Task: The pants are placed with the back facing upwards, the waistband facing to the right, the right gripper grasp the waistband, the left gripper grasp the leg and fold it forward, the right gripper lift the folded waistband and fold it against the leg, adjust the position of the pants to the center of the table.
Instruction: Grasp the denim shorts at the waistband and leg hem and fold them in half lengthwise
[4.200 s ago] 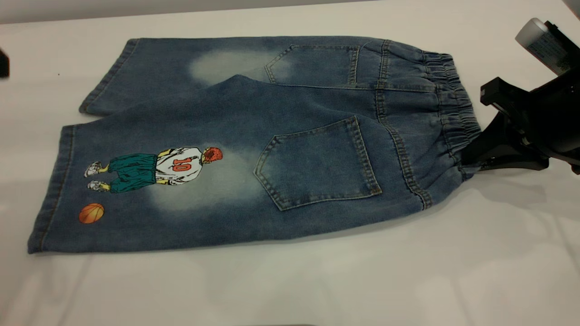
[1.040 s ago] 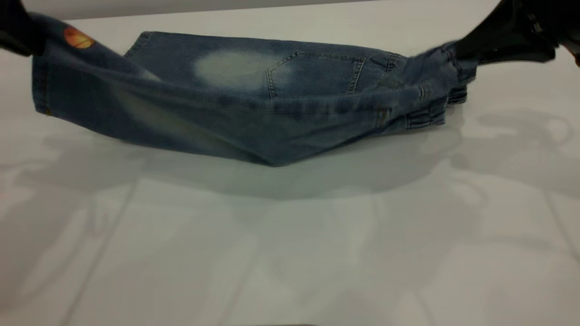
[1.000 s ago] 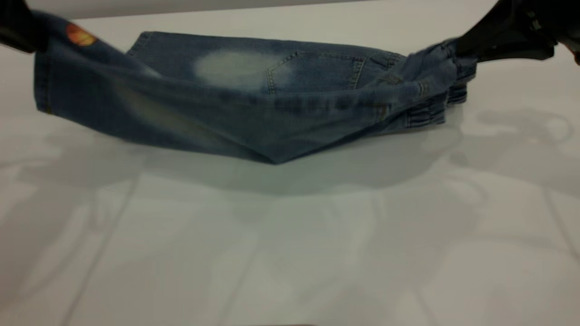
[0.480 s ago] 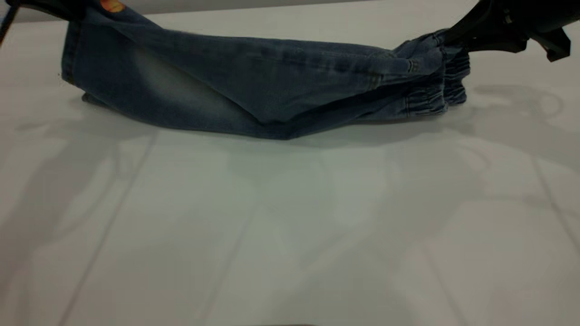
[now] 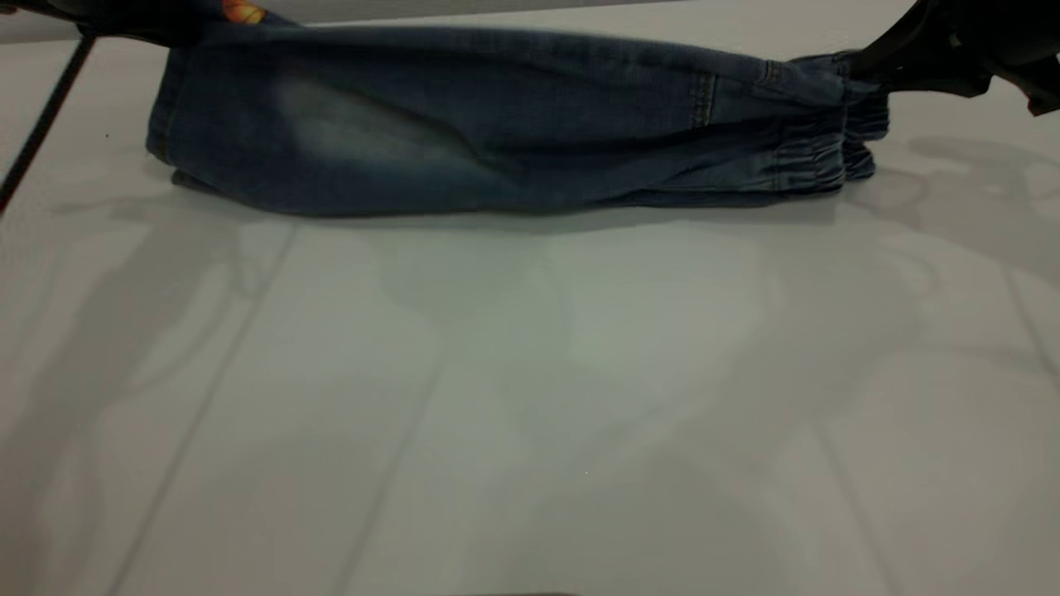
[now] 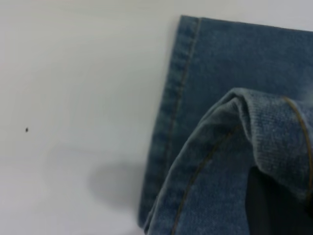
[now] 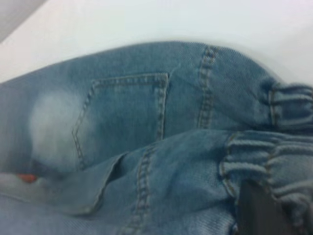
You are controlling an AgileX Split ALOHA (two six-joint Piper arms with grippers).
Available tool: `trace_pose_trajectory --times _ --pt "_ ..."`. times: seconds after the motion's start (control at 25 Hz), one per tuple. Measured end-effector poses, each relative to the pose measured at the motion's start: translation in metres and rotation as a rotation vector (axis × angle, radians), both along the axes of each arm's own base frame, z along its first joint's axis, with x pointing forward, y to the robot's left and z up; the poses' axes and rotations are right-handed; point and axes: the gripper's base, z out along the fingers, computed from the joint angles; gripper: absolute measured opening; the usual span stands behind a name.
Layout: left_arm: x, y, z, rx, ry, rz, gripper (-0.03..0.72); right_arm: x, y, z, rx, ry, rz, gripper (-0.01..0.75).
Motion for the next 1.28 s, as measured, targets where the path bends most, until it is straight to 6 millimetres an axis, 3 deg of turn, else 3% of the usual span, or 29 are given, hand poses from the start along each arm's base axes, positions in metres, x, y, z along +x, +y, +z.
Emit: trace_pose_trajectory --times 0.2,0.4,0.52,0.68,0.8,0.92,1.16,1.28 --pt "0.007 -0.007 -0.008 0.002 -0.078 -0.015 0.048 0.006 -0.001 0.004 -0.045 -0.054 0.039 0.079" --pt "0.011 -0.013 -0.02 0.046 -0.128 -0.075 0.088 0.007 -0.002 0.004 -0.064 -0.064 0.047 0.192" --pt "0.013 -0.016 -0.023 0.071 -0.165 -0.117 0.165 0.008 -0.002 0.004 -0.077 -0.068 0.05 0.316" --pt "0.017 -0.019 -0.018 0.09 -0.246 -0.157 0.323 0.009 -0.005 0.003 -0.112 -0.066 0.041 0.514" --pt "0.018 -0.019 -0.015 0.082 -0.278 -0.157 0.424 0.015 -0.008 0.007 -0.142 -0.079 0.023 0.612" --pt "0.015 -0.023 -0.017 0.036 -0.198 -0.132 0.472 0.024 -0.009 0.015 -0.15 -0.113 0.02 0.631" --pt "-0.004 -0.029 -0.016 0.066 0.062 -0.132 0.48 0.045 -0.015 0.037 -0.155 -0.212 0.015 0.594" --pt "-0.013 -0.028 -0.022 0.091 0.187 -0.129 0.482 0.046 -0.011 0.042 -0.103 -0.232 0.054 0.583"
